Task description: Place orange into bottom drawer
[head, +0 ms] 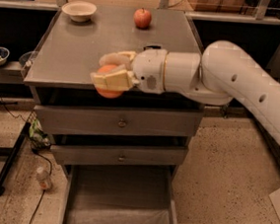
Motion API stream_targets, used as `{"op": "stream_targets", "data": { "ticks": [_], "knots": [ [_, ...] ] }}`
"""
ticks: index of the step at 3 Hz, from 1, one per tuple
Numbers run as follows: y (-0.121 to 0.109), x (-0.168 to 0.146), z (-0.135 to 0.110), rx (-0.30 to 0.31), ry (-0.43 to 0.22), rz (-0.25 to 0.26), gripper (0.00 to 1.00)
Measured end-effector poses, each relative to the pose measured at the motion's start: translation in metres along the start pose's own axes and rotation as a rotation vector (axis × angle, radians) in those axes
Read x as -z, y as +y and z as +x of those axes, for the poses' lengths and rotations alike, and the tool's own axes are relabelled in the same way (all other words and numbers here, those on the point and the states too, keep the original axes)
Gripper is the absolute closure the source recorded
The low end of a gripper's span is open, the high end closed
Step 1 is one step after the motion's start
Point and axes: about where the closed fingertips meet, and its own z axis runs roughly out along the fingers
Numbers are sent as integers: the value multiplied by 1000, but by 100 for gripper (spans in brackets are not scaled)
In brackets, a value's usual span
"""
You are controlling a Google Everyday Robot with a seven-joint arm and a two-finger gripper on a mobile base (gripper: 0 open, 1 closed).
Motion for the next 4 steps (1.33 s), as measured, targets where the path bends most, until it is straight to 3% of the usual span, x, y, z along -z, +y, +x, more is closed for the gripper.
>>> {"op": "stream_targets", "data": {
  "ticks": [1, 3, 4],
  "knots": [
    [9, 2, 26, -44, -1, 6, 100],
    [15, 1, 38, -63, 12, 21, 100],
    [22, 2, 61, -92, -3, 46, 100]
  ]
}}
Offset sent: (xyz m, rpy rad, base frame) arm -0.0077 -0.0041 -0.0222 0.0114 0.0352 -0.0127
